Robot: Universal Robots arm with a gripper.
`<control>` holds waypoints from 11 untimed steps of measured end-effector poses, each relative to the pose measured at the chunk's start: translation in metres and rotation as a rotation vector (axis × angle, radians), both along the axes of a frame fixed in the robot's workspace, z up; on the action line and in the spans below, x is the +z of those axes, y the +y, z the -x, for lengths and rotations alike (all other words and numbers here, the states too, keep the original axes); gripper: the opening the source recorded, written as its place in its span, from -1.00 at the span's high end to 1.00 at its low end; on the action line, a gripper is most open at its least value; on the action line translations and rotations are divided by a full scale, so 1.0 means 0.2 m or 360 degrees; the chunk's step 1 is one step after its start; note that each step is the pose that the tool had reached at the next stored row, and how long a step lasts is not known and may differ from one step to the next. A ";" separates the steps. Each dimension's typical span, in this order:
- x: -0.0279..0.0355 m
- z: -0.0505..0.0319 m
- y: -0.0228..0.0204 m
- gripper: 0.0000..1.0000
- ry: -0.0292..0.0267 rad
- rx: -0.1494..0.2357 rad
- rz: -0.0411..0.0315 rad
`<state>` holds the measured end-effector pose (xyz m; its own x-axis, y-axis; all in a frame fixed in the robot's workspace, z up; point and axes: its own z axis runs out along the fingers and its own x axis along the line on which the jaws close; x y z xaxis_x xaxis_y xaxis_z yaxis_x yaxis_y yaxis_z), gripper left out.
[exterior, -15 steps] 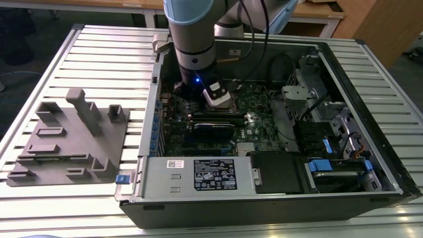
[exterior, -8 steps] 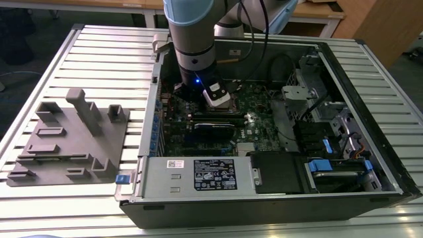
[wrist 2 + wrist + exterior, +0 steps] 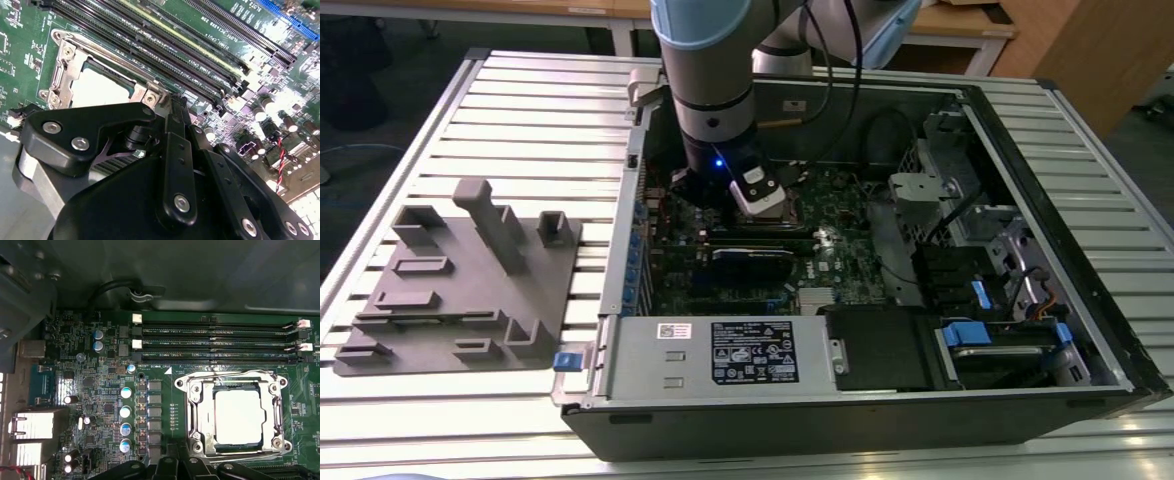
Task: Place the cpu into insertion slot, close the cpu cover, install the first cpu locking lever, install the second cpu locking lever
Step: 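Install the second cpu locking lever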
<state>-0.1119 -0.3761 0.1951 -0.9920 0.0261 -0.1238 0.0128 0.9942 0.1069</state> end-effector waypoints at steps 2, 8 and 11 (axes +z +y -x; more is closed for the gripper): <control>0.014 0.000 0.000 0.79 0.00018 0.0000 0.0000; 0.024 0.000 0.000 0.79 0.00025 0.0000 -0.0020; 0.017 0.000 0.000 0.79 0.00010 0.0000 -0.0035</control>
<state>-0.1119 -0.3760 0.1985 -0.9920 0.0289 -0.1226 0.0130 0.9916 0.1285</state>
